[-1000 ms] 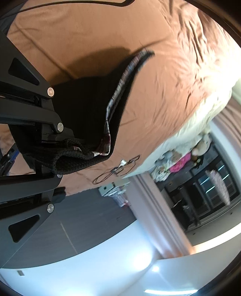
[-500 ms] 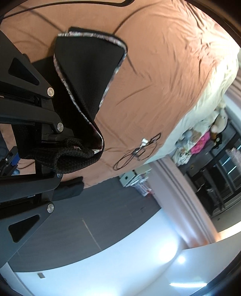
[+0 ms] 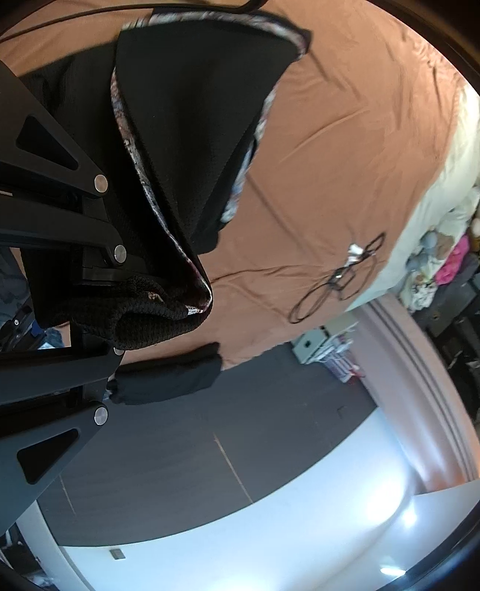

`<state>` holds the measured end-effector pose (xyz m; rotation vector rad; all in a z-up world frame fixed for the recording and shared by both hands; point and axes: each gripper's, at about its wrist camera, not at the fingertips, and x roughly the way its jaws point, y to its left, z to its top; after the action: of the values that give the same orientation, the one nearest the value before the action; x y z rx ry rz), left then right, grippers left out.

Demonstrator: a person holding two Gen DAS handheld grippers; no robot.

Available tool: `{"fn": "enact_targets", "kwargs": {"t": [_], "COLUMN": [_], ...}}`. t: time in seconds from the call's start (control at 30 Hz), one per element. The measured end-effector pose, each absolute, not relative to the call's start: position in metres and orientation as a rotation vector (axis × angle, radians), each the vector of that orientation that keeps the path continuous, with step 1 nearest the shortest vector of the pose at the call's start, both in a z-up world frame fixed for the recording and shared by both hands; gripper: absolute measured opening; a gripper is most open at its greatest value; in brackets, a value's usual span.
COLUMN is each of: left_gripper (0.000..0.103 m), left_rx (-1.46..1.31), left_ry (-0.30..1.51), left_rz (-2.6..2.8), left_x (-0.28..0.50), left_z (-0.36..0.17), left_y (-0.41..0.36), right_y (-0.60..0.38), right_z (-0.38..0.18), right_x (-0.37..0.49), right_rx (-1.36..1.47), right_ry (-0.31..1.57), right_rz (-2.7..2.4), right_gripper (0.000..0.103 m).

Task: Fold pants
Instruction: 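Lift the shorts' end with the left tool and fold it over the waistband, then lower the folded end onto the shorts and open the left tool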

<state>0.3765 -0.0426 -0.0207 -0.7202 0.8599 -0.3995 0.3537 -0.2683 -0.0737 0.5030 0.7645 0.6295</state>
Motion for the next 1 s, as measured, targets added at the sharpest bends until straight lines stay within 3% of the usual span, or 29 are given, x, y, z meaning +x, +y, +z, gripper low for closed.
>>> {"fn": "enact_targets", "kwargs": {"t": [0.23, 0.3, 0.37, 0.43, 0.53, 1.0], "left_gripper": [0.011, 0.034, 0.083, 0.098, 0.098, 0.098], "left_rx": [-0.703, -0.728, -0.765, -0.747, -0.739, -0.809], "left_ry": [0.965, 0.994, 1.002, 0.977, 0.963, 0.912], "left_rz": [-0.427, -0.458, -0.495, -0.484, -0.48, -0.258], "left_x": [0.387, 0.39, 0.388, 0.382, 0.374, 0.331], "left_z": [-0.054, -0.064, -0.068, -0.064, -0.057, -0.076], "left_y": [-0.082, -0.088, -0.09, -0.089, -0.082, 0.021], "right_y": [-0.286, -0.288, -0.289, -0.288, -0.288, -0.257], "right_z": [-0.074, -0.076, -0.076, -0.076, -0.074, -0.079], "right_x": [0.346, 0.344, 0.344, 0.346, 0.347, 0.368], "right_rx": [0.525, 0.531, 0.535, 0.541, 0.544, 0.503], "right_ry": [0.775, 0.782, 0.788, 0.79, 0.78, 0.806], "right_rz": [0.603, 0.608, 0.613, 0.624, 0.63, 0.603], "right_gripper": [0.054, 0.054, 0.054, 0.054, 0.062, 0.062]}}
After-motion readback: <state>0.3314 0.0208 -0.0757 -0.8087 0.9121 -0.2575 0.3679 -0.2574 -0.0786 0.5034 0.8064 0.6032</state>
